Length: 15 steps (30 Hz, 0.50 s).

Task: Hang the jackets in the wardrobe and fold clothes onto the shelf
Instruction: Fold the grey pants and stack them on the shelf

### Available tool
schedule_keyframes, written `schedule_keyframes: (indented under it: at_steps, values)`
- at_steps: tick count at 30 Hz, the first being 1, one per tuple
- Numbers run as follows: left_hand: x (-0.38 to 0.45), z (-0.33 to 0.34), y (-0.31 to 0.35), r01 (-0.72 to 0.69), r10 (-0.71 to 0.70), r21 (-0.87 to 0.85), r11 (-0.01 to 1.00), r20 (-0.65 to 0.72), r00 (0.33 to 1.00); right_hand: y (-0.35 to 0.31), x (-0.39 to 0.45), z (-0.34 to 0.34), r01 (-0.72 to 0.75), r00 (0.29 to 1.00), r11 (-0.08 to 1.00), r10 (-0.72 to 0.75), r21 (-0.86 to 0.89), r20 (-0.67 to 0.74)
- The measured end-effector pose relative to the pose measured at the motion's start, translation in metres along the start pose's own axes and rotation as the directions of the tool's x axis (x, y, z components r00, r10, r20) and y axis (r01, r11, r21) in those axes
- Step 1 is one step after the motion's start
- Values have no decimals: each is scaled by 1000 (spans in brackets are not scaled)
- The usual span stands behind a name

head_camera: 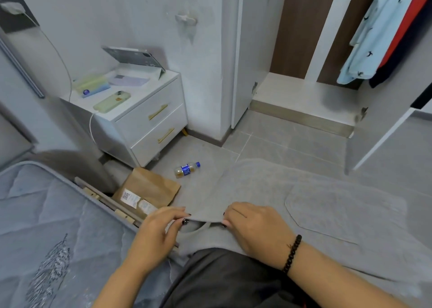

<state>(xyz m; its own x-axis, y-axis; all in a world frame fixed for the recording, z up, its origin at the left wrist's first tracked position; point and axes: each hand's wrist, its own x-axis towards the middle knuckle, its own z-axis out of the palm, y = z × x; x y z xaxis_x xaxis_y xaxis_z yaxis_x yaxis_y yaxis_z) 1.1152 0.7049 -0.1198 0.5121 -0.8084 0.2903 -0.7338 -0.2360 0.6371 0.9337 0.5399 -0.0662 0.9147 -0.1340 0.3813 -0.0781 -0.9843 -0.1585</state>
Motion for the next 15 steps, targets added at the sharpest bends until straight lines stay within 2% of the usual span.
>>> schedule_keyframes:
  at_steps: [3, 6, 8, 10, 12, 14, 15]
  values:
    - [-11, -17, 4, -94, 90, 80, 992, 51, 995, -7, -5, -3, 41, 999, 997, -42, 70, 17]
    - [-20, -20, 6, -80, 64, 72, 994, 193, 979, -10, -18, -1, 54, 995, 979, -69, 197, 70]
    - [-20, -18, 6, 19, -20, 7, 1000, 276, 961, -7, -23, -2, -44, 993, 929, 0, 369, 119]
    - [-11, -17, 12, 123, -98, -57, 991, 321, 942, -1, -22, -7, -191, 975, 815, 91, 546, 205]
    - [6, -11, 24, 143, -119, -108, 984, 200, 972, 6, -20, -12, -280, 959, 758, 190, 589, 211]
    - [26, 4, 40, 175, -176, -186, 967, 12, 984, 18, -20, -14, -342, 939, 803, 317, 487, 137]
    - [38, 13, 50, 187, -199, -230, 955, -29, 980, 25, -22, -15, -394, 918, 830, 379, 394, 118]
